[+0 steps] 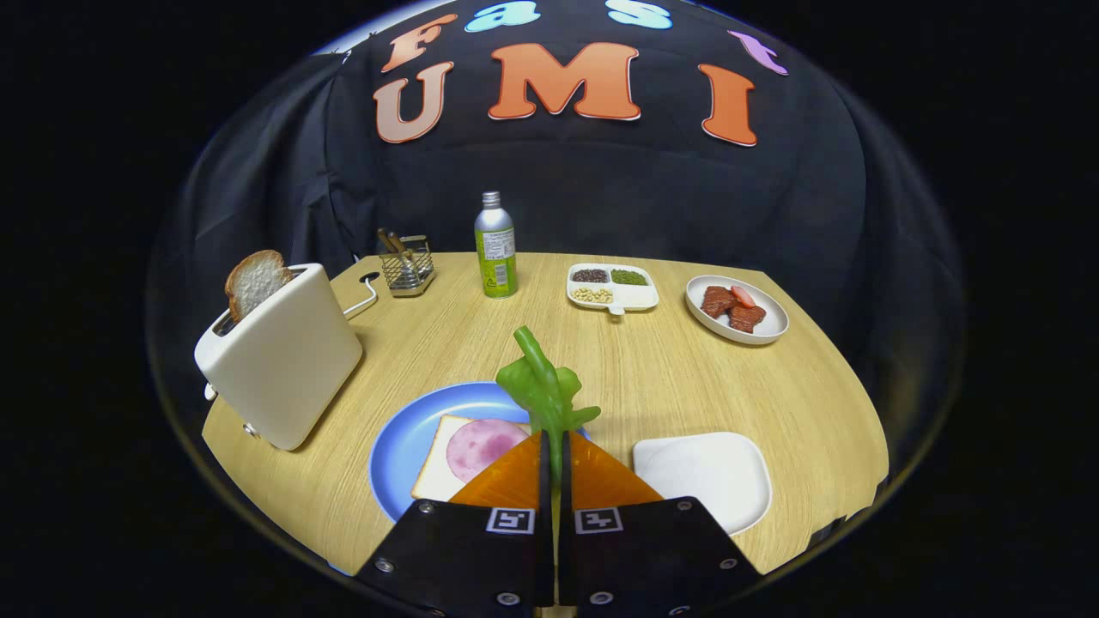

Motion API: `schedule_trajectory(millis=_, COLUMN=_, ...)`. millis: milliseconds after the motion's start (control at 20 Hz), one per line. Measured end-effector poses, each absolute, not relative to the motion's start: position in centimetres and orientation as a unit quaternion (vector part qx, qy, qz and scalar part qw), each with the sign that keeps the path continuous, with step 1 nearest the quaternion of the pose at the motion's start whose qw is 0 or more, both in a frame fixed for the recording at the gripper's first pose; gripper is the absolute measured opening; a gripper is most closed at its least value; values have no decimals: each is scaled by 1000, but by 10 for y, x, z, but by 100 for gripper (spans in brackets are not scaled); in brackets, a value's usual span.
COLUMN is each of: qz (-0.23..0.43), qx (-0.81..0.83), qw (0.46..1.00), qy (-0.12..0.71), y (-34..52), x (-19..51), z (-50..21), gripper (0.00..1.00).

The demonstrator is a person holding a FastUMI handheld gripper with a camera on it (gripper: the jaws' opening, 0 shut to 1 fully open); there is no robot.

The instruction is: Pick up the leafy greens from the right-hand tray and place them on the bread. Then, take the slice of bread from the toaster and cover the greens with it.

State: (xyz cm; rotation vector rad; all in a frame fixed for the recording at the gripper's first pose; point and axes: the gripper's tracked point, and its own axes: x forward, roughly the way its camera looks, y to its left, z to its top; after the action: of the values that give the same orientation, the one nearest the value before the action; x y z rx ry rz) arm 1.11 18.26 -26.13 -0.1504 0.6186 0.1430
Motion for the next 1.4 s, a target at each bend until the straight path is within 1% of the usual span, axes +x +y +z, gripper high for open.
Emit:
schedule_trajectory(millis=550, qz=97, qx=-98, qw=932, qy=335, y=222, x=6, z=-296, gripper=3)
schedule_trajectory(millis=650, qz=96, qx=-100, qw=929, qy=343, y=224, x=4, z=-301, gripper=11)
schedule_trajectory(millis=700, qz=96, qx=-101, qw=928, qy=346, y=225, x=3, z=-304, gripper=11)
schedule_trajectory(millis=750, qz=92, qx=-103, qw=927, qy=350, y=224, x=4, z=-307, gripper=13)
schedule_trajectory(millis=900, qz=85, qx=-105, qw=925, qy=356, y=224, x=0, z=-313, gripper=27)
schedule_trajectory(millis=950, qz=87, qx=-102, qw=924, qy=359, y=225, x=-1, z=-314, gripper=36)
schedule_trajectory(millis=1000, qz=88, qx=-100, qw=924, qy=359, y=226, x=-3, z=-314, gripper=42)
schedule_trajectory(millis=1100, qz=85, qx=-100, qw=926, qy=354, y=224, x=-2, z=-310, gripper=63)
schedule_trajectory(millis=1200, qz=80, qx=-95, qw=930, qy=347, y=225, x=-1, z=-302, gripper=78)
schedule_trajectory(millis=1350, qz=76, qx=-85, qw=936, qy=332, y=229, x=4, z=-284, gripper=92)
schedule_trajectory(millis=1400, qz=74, qx=-83, qw=939, qy=326, y=231, x=6, z=-278, gripper=94)
